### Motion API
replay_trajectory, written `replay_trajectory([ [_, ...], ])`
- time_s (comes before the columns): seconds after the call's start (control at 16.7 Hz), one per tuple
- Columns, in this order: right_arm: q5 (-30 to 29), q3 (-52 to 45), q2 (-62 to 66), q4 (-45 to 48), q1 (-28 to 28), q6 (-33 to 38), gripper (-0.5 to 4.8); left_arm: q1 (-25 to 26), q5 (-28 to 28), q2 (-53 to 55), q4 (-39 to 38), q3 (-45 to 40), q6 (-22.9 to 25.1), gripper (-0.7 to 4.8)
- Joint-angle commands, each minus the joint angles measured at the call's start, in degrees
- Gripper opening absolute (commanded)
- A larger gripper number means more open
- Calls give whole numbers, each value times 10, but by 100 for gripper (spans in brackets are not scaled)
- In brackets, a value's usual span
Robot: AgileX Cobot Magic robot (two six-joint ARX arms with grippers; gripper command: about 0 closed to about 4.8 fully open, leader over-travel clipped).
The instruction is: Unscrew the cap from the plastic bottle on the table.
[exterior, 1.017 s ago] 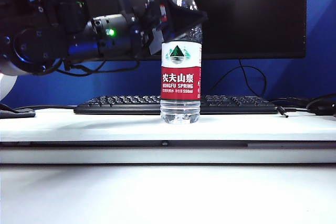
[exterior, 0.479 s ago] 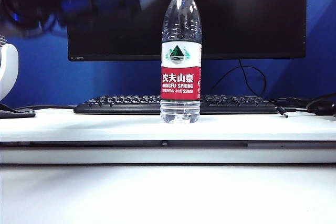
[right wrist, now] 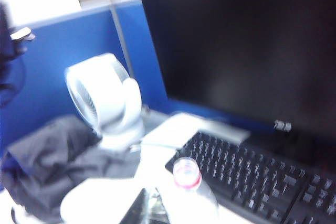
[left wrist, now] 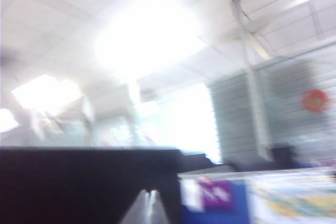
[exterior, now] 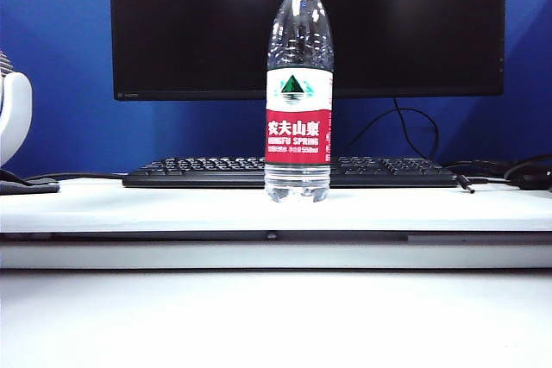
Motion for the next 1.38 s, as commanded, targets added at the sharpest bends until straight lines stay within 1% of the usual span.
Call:
replay_trajectory([
  [0.06,-2,4,-43,12,0,2,-1,100,200,-147,5,0,-181,-5],
  [0.12,-13,4,-56,8,1,2,-1,111,217,-195,-10,-7,-187,-6],
  [0.18,-27,4,-66,0,1,2,-1,116,210,-236,-44,-15,-181,-5],
  [0.24,-30,4,-90,-21,0,2,-1,120,159,-308,-165,-36,-149,-6],
  [0.3,-33,4,-106,-38,0,2,-1,120,121,-361,-276,-56,-98,-6],
  [0.36,-34,4,-121,-57,0,2,-1,120,84,-406,-377,-70,-58,-6],
  [0.42,-34,4,-149,-90,0,2,-1,120,-7,-516,-642,-87,54,-6],
  [0.48,-34,4,-162,-106,0,2,-1,120,-50,-568,-762,-88,113,-6],
  [0.54,-34,4,-172,-120,0,2,-1,120,-77,-608,-843,-88,149,-6],
  [0.6,-34,4,-188,-146,0,2,-1,120,-111,-658,-942,-90,186,-6],
  [0.66,-34,2,-194,-165,0,2,-1,120,-110,-659,-1008,-82,195,-6],
  [0.78,-39,1,-209,-193,-1,2,-1,121,-160,-660,-1066,-91,204,-6],
  [0.84,-40,0,-212,-202,0,2,-1,121,-205,-660,-1090,-103,228,-6],
  [0.9,-40,0,-218,-211,0,2,-1,122,-234,-660,-1090,-126,250,-5],
  [0.96,-40,0,-220,-225,0,2,-1,122,-262,-660,-1069,-172,268,-5],
  [1.02,-41,0,-222,-243,0,2,-1,122,-262,-660,-1013,-218,254,-6],
  [1.08,-40,0,-222,-269,0,-1,-1,121,-240,-660,-954,-256,228,-6],
  [1.14,-38,0,-223,-297,-1,-13,-1,121,-226,-660,-911,-288,184,-6],
  [1.2,-24,-9,-223,-309,-1,-16,-1,121,-194,-660,-873,-318,124,-6],
  [1.26,19,-26,-225,-314,-1,-16,-1,120,-151,-660,-850,-352,80,-6],
  [1.32,71,-49,-225,-304,-1,-16,-1,120,-120,-660,-850,-374,73,-6],
  [1.38,103,-68,-225,-289,-1,-16,-1,120,-107,-660,-852,-390,73,-6],
])
